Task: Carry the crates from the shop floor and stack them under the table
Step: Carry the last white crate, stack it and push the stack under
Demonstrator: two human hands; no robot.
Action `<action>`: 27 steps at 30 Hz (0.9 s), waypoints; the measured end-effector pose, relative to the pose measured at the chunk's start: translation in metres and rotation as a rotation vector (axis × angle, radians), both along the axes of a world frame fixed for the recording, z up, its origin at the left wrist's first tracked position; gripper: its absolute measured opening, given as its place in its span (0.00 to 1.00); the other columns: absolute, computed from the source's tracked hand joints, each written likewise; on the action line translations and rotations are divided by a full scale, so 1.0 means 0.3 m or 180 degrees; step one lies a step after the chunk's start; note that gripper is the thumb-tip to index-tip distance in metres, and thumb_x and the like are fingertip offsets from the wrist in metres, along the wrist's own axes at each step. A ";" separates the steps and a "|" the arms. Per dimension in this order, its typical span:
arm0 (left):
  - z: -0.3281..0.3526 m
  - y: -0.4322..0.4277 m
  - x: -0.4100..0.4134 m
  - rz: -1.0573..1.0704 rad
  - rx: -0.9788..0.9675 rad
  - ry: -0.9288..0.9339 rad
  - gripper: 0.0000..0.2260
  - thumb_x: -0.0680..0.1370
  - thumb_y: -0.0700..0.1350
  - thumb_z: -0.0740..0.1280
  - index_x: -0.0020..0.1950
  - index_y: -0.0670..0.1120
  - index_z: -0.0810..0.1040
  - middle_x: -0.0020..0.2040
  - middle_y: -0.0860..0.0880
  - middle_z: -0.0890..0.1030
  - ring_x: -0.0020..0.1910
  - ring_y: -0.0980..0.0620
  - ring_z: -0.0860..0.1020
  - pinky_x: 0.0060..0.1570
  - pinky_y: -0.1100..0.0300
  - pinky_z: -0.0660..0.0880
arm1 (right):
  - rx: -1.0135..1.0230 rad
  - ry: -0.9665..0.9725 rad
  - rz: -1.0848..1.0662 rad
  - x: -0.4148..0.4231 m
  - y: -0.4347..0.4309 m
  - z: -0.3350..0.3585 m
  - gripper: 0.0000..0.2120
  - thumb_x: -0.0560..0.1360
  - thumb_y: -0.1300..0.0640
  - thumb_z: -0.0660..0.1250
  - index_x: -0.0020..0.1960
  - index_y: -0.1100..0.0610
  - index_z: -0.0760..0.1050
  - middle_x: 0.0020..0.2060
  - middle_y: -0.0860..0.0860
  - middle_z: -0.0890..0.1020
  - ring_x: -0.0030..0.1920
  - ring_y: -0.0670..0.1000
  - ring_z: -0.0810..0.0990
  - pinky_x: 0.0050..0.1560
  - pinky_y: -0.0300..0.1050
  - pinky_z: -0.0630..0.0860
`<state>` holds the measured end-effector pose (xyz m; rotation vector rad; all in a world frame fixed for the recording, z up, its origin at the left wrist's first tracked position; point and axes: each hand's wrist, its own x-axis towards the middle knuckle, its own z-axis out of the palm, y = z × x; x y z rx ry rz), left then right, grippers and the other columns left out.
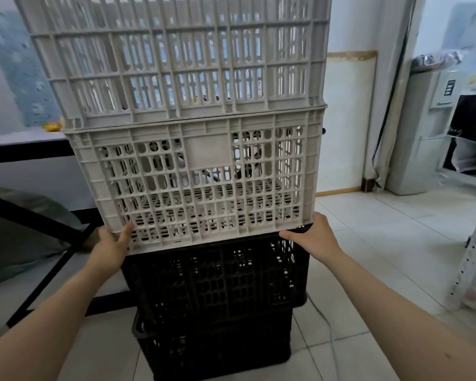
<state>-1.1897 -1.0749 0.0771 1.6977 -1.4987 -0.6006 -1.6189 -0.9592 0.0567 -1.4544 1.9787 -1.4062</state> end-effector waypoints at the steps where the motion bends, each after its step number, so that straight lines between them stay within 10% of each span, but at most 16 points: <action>1: 0.000 0.003 -0.001 -0.0003 0.0000 0.0012 0.38 0.76 0.66 0.56 0.73 0.38 0.55 0.65 0.35 0.75 0.62 0.34 0.75 0.51 0.50 0.67 | 0.0045 0.0140 -0.0112 0.001 0.001 0.002 0.34 0.55 0.35 0.77 0.58 0.44 0.76 0.55 0.46 0.78 0.59 0.48 0.76 0.59 0.49 0.76; 14: -0.064 -0.105 0.073 0.0050 0.0096 0.0184 0.55 0.58 0.83 0.55 0.72 0.46 0.57 0.66 0.36 0.74 0.60 0.33 0.76 0.60 0.36 0.73 | 0.0571 0.1357 -0.0708 -0.022 0.029 0.005 0.40 0.54 0.30 0.74 0.58 0.52 0.73 0.50 0.48 0.79 0.49 0.53 0.80 0.46 0.49 0.80; 20: -0.070 -0.088 0.075 0.0031 0.0134 -0.0128 0.52 0.62 0.82 0.51 0.68 0.40 0.61 0.55 0.39 0.77 0.49 0.39 0.79 0.51 0.43 0.75 | 0.0487 0.1616 -0.0840 -0.021 0.035 0.006 0.37 0.54 0.28 0.74 0.49 0.55 0.71 0.40 0.46 0.76 0.38 0.50 0.77 0.29 0.42 0.69; 23: -0.089 -0.063 0.075 -0.0249 -0.0127 -0.0513 0.43 0.63 0.81 0.51 0.51 0.43 0.74 0.40 0.45 0.77 0.36 0.48 0.75 0.44 0.49 0.73 | 0.0465 0.1586 -0.0847 -0.017 0.035 0.008 0.35 0.53 0.29 0.74 0.44 0.53 0.65 0.34 0.44 0.69 0.34 0.48 0.72 0.25 0.39 0.58; 27: -0.092 -0.038 0.081 -0.0327 -0.0270 -0.0573 0.37 0.64 0.75 0.58 0.54 0.44 0.74 0.46 0.44 0.81 0.45 0.43 0.80 0.45 0.48 0.75 | 0.0467 0.1605 -0.0867 -0.017 0.034 0.009 0.36 0.53 0.29 0.75 0.43 0.53 0.64 0.33 0.44 0.69 0.33 0.49 0.72 0.25 0.40 0.58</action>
